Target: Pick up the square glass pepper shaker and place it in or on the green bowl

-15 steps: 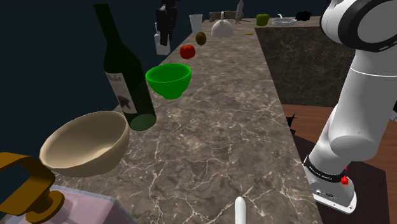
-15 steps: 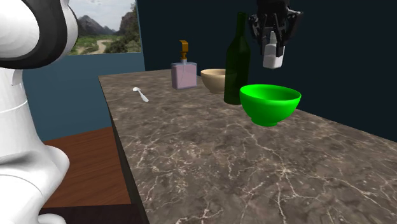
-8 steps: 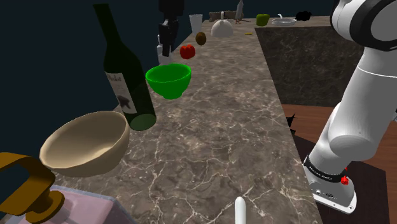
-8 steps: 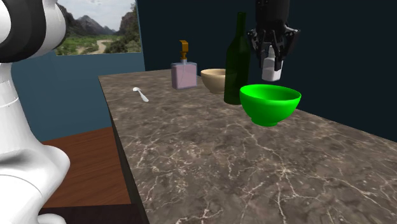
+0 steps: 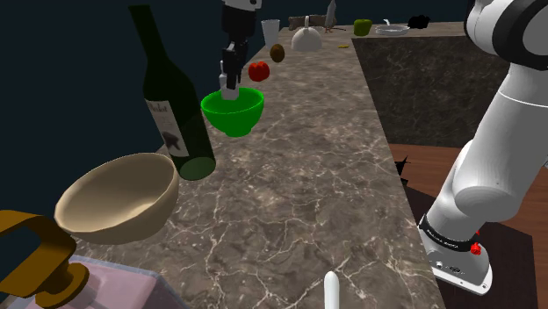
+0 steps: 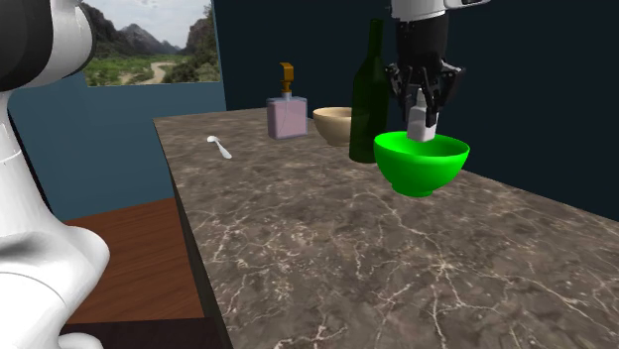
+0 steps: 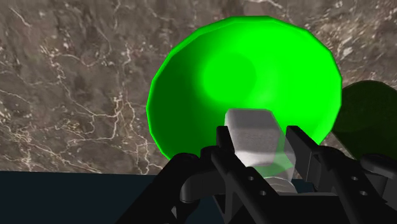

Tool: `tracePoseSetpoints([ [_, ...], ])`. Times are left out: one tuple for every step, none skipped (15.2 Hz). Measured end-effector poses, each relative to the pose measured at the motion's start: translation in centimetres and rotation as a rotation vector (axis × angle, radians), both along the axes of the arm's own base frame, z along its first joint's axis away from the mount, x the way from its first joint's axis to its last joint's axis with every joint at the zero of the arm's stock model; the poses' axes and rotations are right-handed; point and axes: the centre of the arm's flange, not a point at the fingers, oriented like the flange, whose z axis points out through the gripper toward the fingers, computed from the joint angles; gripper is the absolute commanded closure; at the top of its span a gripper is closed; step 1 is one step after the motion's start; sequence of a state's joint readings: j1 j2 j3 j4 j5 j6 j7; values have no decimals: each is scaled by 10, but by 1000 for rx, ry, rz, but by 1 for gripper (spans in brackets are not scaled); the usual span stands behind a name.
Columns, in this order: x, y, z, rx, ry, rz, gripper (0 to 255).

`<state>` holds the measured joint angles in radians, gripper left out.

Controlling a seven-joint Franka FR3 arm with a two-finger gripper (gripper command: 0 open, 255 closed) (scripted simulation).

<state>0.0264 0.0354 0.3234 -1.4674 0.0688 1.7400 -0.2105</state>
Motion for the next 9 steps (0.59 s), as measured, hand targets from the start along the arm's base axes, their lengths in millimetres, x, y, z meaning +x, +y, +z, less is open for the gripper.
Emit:
tracePoseSetpoints([
  [0, 0, 0, 0, 0, 0, 255],
  [0, 0, 0, 0, 0, 0, 255],
  [0, 0, 0, 0, 0, 0, 255],
  [0, 0, -1, 0, 0, 0, 255],
  [0, 0, -1, 0, 0, 0, 0],
  [0, 0, -1, 0, 0, 0, 0],
  [0, 0, -1, 0, 0, 0, 0],
  [0, 0, -1, 0, 0, 0, 0],
  [0, 0, -1, 0, 0, 0, 0],
])
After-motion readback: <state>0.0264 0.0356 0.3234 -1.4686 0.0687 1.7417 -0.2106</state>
